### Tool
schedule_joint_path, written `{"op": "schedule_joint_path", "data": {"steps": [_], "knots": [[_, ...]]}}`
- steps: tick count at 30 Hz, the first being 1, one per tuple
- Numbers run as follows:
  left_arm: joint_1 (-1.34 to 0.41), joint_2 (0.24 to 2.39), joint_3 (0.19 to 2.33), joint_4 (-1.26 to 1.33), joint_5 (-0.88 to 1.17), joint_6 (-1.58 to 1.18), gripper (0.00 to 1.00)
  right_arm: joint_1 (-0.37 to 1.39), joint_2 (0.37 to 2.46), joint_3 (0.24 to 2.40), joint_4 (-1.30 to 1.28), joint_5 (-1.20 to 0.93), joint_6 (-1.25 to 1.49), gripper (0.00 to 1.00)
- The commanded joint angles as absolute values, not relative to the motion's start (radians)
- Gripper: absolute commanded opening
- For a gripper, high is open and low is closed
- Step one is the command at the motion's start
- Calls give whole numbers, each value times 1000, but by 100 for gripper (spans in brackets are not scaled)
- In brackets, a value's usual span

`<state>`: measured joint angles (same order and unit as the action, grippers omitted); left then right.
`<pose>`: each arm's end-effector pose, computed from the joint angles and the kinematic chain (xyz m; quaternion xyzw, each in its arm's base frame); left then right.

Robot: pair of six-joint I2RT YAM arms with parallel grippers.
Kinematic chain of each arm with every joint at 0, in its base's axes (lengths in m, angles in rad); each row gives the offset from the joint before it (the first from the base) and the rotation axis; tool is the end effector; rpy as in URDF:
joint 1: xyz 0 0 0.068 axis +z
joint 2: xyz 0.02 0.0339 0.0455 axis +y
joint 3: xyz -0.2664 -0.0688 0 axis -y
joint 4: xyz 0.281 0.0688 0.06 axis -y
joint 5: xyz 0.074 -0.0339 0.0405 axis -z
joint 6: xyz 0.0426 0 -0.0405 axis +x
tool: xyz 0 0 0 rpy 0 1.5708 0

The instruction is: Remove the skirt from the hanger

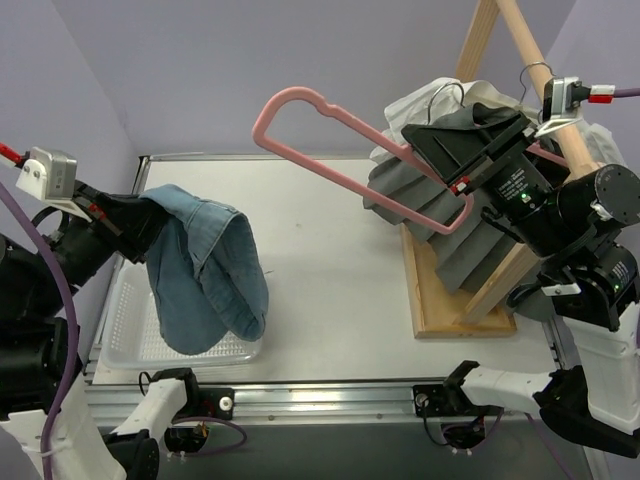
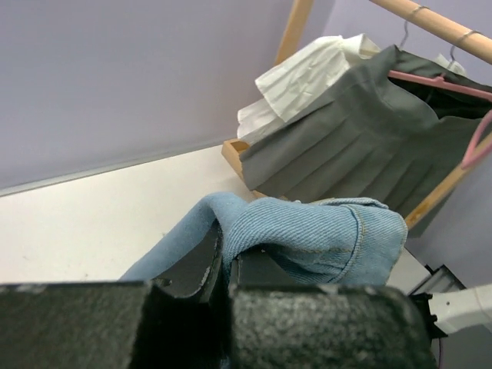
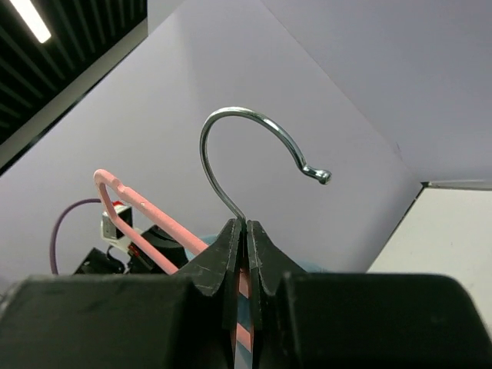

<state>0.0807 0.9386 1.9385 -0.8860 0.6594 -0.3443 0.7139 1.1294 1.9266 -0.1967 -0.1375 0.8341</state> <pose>0.0728 -0.0203 0.6095 0.1033 0.6666 -0.3064 0.6716 0.1137 0.1062 0.6630 -0.0327 0.4680 0.6398 0.6087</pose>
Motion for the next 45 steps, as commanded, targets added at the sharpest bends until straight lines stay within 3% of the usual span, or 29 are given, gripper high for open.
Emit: {"op": "schedule_joint_path", "data": {"steps": [1, 8, 17, 23, 33, 45], "knots": [[87, 974, 2070, -987, 499, -368, 2, 709, 1128, 1916, -189, -156, 795, 0], [84, 956, 2082, -1061, 402, -368, 2, 709, 1112, 1901, -199, -190, 790, 0], [74, 925, 2172, -965, 426, -434, 2, 709, 1144, 1953, -233, -215, 759, 0], [69, 943, 2224, -1048, 411, -451, 2, 709, 1134, 1948, -248, -204, 750, 0], [51, 831, 1820, -1025, 239, -333, 2, 709, 1105, 1930, -273, -180, 730, 0], [52, 890, 1678, -1078, 80, -195, 2, 712, 1094, 1959, -322, -140, 666, 0]]}}
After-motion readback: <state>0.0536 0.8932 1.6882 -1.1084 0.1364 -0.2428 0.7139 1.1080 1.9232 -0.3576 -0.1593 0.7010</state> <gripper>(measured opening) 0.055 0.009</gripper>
